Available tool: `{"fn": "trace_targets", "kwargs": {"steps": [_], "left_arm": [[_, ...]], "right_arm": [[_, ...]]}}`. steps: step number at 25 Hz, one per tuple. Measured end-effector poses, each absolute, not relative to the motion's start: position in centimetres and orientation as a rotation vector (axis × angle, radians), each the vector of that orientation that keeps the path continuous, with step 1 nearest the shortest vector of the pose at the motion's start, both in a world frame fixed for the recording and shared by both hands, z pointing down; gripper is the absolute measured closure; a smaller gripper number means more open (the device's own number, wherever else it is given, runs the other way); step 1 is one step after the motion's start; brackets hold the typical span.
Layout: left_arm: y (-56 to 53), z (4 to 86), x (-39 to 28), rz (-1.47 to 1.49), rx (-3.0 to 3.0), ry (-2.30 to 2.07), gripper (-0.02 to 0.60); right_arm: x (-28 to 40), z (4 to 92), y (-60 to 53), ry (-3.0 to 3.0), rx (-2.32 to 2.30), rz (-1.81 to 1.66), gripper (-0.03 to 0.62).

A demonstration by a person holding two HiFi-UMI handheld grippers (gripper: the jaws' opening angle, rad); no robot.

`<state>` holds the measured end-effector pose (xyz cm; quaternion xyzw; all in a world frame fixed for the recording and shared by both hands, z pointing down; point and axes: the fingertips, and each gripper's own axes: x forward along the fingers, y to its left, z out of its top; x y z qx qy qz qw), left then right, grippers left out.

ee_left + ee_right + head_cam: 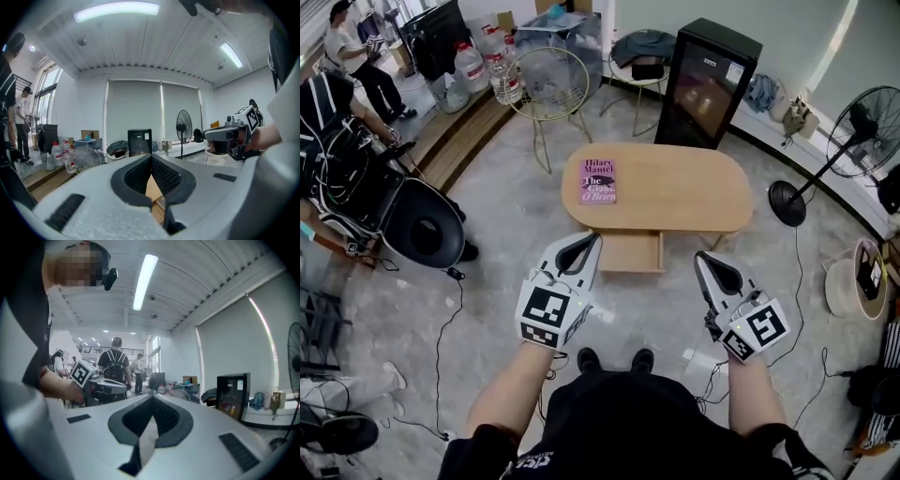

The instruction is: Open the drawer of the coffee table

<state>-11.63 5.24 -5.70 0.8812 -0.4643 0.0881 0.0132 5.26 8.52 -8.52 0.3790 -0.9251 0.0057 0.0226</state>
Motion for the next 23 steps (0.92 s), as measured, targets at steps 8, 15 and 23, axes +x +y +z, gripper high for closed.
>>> {"fn": "trace_targets", "kwargs": {"steps": [8, 15, 23], "left_arm": [[3.9, -6.1, -12.3, 0.243, 2.693, -1.511, 0.572], [3.9, -4.9, -10.8, 0.276, 2.698, -1.47, 0.572], [3.6, -4.8, -9.9, 0.293, 2.683, -1.478, 0.572]], "right_arm": [[6.4, -9.7, 7.3, -2.877, 1.221, 0.027, 0.592], [7.6, -9.8, 7.7, -2.881, 1.235, 0.013, 0.592], [8.3, -8.3, 7.3, -2.908, 1.229, 0.073, 0.592]]}}
